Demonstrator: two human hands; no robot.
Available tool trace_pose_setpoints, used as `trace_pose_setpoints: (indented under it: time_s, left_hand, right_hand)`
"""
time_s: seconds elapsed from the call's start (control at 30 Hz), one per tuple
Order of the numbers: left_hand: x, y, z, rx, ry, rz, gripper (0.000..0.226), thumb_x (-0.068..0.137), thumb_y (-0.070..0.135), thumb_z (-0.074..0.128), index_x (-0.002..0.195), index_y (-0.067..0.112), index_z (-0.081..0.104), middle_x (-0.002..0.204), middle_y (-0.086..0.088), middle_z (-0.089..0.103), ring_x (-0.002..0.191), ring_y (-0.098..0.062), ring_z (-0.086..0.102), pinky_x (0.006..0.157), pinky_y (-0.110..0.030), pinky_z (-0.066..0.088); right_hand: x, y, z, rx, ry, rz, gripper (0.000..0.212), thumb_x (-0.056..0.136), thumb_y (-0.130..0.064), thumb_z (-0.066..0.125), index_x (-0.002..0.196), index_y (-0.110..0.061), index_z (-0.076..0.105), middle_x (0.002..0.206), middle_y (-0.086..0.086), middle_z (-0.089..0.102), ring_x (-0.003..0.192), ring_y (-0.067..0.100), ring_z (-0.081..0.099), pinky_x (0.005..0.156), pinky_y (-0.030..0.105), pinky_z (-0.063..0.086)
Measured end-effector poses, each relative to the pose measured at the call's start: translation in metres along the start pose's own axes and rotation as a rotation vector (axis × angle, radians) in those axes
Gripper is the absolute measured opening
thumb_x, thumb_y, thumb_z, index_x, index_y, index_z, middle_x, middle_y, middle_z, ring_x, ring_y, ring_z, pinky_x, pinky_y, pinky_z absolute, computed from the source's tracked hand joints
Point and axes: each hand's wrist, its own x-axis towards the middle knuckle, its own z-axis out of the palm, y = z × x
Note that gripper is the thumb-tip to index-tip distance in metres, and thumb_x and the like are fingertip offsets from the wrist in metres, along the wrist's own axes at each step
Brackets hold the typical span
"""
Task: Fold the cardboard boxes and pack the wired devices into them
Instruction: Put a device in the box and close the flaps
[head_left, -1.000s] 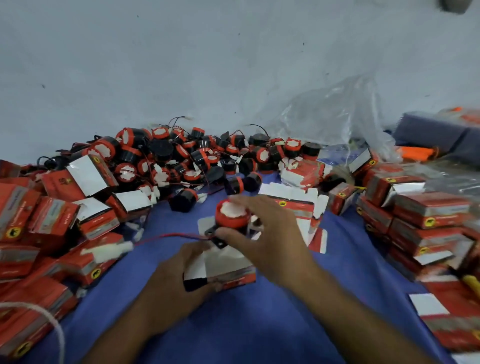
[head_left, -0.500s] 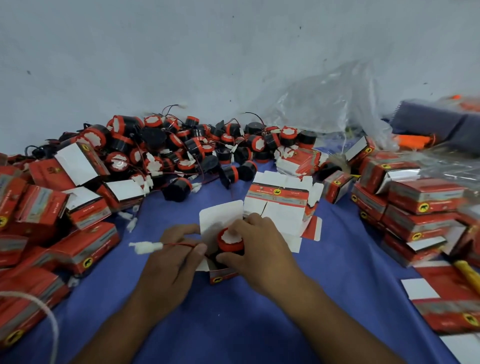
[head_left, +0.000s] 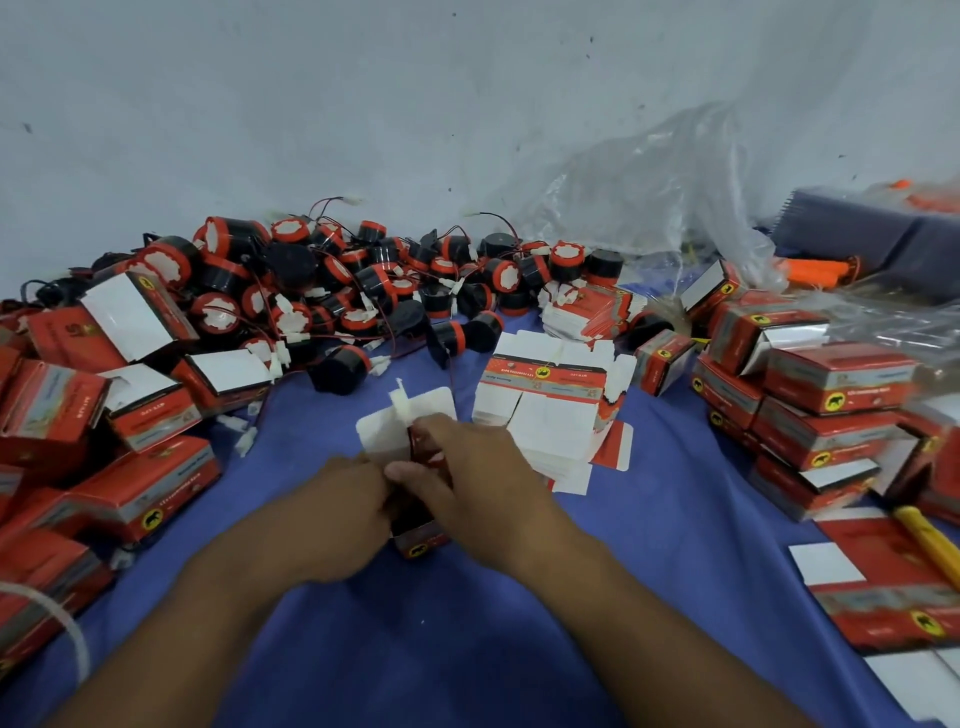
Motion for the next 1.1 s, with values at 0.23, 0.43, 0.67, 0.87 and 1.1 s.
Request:
trace_pose_setpoints:
  time_s: [0.23,0.43,0.67,0.87,1.1]
  left_hand:
    - [0.0,0.01,0.0,-0.45,0.29,0.034,0.03,0.088,0.012,0.067,0.083,0.041,0.068,0.085,0.019,0.07,0.077,0.0,0.065,0.064,-0.014,0.048]
    - [0.004,0.002,0.022,-0.661,0.586,-0.172,0.029,0.077,-0.005,0.069,0.078,0.021,0.058,0.086,-0.005,0.064,0.074,-0.023,0.059,0.062,-0.031,0.045]
    - [-0.002,0.0,0.037,-0.597,0.763,-0.066,0.015,0.086,0.013,0.07,0.092,0.026,0.067,0.102,0.006,0.061,0.09,0.002,0.06,0.075,-0.006,0.043]
    - [-0.002,0.002,0.043,-0.67,0.71,-0.001,0.016,0.091,0.023,0.058,0.095,0.037,0.066,0.103,0.011,0.062,0.093,0.004,0.06,0.075,-0.004,0.043]
    - [0.001,0.011,0.039,-0.713,0.701,-0.107,0.013,0.084,0.052,0.055,0.073,0.048,0.062,0.09,0.011,0.064,0.083,0.009,0.061,0.065,-0.005,0.043]
  right_hand:
    - [-0.002,0.007,-0.001,0.033,0.048,-0.041,0.028,0.102,-0.013,0.053,0.129,-0.018,0.059,0.102,0.007,0.069,0.086,0.022,0.061,0.073,0.02,0.045]
    - [-0.006,0.01,0.009,-0.091,-0.11,-0.151,0.032,0.104,-0.028,0.053,0.129,-0.012,0.065,0.129,0.004,0.058,0.114,0.02,0.053,0.101,0.034,0.042]
    - [-0.008,0.006,0.016,-0.056,-0.097,-0.149,0.04,0.105,-0.045,0.042,0.13,-0.017,0.057,0.111,0.0,0.043,0.1,0.016,0.045,0.092,0.033,0.043]
    - [-0.006,0.006,0.016,0.094,-0.039,-0.101,0.018,0.106,-0.029,0.045,0.104,-0.016,0.056,0.097,-0.004,0.053,0.085,0.005,0.05,0.079,0.023,0.042]
    - [-0.003,0.018,0.017,0.303,0.128,-0.015,0.015,0.103,-0.03,0.055,0.097,-0.016,0.055,0.075,-0.011,0.06,0.069,0.007,0.059,0.063,0.023,0.05]
